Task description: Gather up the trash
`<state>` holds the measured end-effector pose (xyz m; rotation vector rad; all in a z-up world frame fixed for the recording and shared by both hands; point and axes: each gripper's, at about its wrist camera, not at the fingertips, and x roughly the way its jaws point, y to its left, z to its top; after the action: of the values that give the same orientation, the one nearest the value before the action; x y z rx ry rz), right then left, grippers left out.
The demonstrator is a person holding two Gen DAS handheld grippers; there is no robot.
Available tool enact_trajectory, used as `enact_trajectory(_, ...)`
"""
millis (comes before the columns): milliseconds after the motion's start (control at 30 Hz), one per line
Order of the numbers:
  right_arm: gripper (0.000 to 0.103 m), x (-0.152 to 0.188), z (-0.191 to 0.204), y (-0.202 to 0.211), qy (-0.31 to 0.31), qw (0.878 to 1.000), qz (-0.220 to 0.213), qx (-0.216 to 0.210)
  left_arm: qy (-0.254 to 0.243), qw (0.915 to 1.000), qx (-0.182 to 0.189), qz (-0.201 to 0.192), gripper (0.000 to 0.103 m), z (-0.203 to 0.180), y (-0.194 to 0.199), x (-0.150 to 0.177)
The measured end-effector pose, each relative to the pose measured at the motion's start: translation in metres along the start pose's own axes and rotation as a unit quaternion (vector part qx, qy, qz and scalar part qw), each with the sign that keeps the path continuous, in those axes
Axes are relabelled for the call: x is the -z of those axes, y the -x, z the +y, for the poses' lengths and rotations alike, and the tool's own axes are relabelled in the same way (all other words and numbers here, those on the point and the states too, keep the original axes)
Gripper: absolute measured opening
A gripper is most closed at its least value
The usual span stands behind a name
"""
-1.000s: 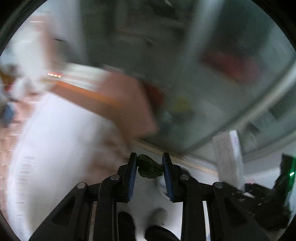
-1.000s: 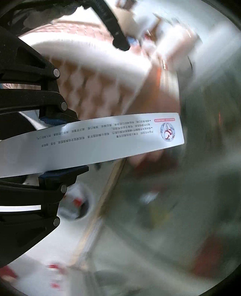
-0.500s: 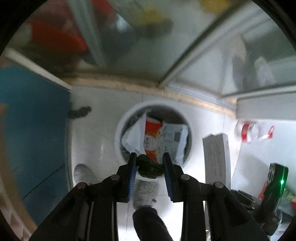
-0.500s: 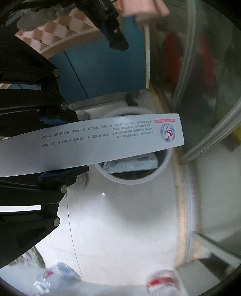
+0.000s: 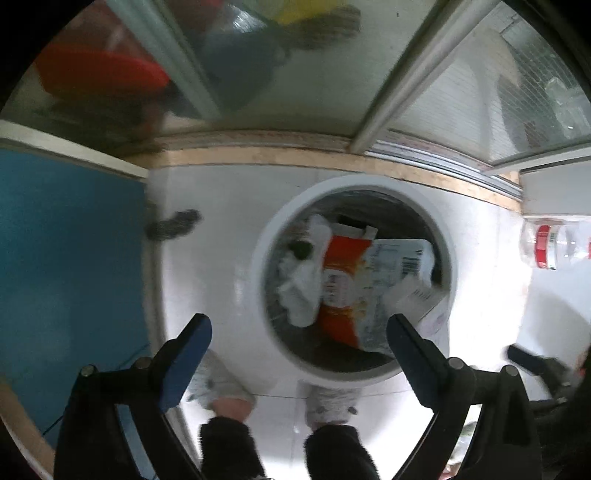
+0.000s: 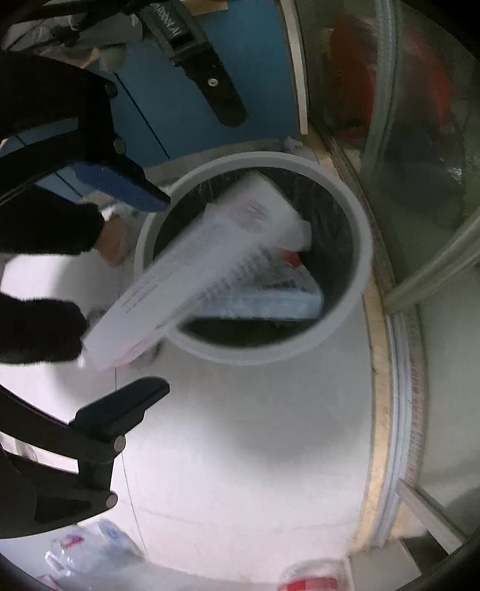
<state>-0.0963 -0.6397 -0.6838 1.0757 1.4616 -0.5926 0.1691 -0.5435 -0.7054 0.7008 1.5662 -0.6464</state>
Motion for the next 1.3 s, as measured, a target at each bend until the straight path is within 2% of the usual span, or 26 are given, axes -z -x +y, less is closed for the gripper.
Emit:
enact_trajectory(133,0.103,0.017,0.009,0.04,0.019,0.998,-0.041,0.052,-0.002,0.9976,-0.04,-0.056,0.097,0.005,0.048,0.028)
enact_trajectory(367,0.103,0.059,0.034,0.129,0.041,0.99,-0.119,0.068,0.015,0.9936,-0.069,-0.088,0.097,0.019,0.126,0.082)
enact_trajectory(533,0.103,0.098,0.046,0.193,0.043,0.982,-0.161,0.089,0.033,0.992,-0.067,-0.102,0.097,0.031,0.183,0.111)
enact_trajectory(667,0.103,0.137,0.064,0.254,0.058,0.974,-0.196,0.095,0.023,0.988,-0.056,-0.142,0.097,0.029,0.249,0.138)
enact_trajectory(867,0.103,0.226,0.1,0.358,0.076,0.963,-0.25,0.07,-0.007,0.9773,-0.024,-0.21,0.097,0.027,0.377,0.201)
enact_trajectory(1033,0.103,0.326,0.123,0.457,0.063,0.952,-0.297,0.04,-0.027,0.9671,0.016,-0.253,0.097,0.036,0.479,0.269)
enact_trajectory(1233,0.103,0.437,0.142,0.552,0.054,0.94,-0.335,0.023,-0.054,0.9541,0.066,-0.287,0.097,0.039,0.566,0.34)
enact_trajectory(1300,0.103,0.469,0.145,0.574,0.053,0.937,-0.346,0.017,-0.059,0.9485,0.068,-0.303,0.097,0.04,0.587,0.361)
